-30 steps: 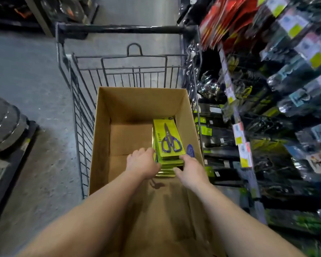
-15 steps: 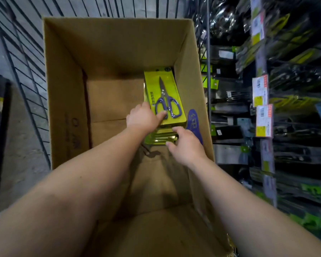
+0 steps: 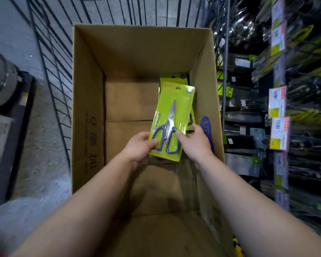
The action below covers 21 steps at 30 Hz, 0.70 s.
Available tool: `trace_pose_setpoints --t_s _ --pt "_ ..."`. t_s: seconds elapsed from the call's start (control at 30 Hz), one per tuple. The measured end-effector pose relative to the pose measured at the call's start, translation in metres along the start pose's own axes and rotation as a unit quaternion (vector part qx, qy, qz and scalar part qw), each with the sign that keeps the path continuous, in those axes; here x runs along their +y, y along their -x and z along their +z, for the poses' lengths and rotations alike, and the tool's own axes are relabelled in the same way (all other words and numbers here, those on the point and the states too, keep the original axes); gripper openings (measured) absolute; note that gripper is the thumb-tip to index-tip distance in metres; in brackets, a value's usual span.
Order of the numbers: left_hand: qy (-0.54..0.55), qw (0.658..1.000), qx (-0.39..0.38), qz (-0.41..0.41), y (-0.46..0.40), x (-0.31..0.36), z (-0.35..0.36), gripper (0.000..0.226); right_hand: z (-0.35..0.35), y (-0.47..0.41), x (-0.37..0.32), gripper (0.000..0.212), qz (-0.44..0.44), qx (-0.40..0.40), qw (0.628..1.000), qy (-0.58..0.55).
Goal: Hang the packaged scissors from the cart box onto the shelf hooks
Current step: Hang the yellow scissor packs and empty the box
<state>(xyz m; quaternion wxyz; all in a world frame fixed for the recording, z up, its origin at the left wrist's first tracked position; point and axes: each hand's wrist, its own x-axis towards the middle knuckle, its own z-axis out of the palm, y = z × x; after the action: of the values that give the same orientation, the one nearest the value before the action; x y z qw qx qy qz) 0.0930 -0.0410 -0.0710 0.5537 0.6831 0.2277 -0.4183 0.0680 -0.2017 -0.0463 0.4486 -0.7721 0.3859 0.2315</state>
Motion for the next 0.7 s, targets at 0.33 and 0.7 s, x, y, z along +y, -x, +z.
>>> trace_pose_setpoints --t_s 0.33,0.7 --pt "0.027 0.999 0.044 0.003 -0.038 0.01 -0.004 0.036 0.002 0.012 0.019 0.018 0.017 0.015 0.997 -0.07" --pt "0.002 0.988 0.152 -0.017 -0.115 0.061 0.048 0.097 0.012 0.039 0.074 0.013 0.093 -0.057 0.994 0.009"
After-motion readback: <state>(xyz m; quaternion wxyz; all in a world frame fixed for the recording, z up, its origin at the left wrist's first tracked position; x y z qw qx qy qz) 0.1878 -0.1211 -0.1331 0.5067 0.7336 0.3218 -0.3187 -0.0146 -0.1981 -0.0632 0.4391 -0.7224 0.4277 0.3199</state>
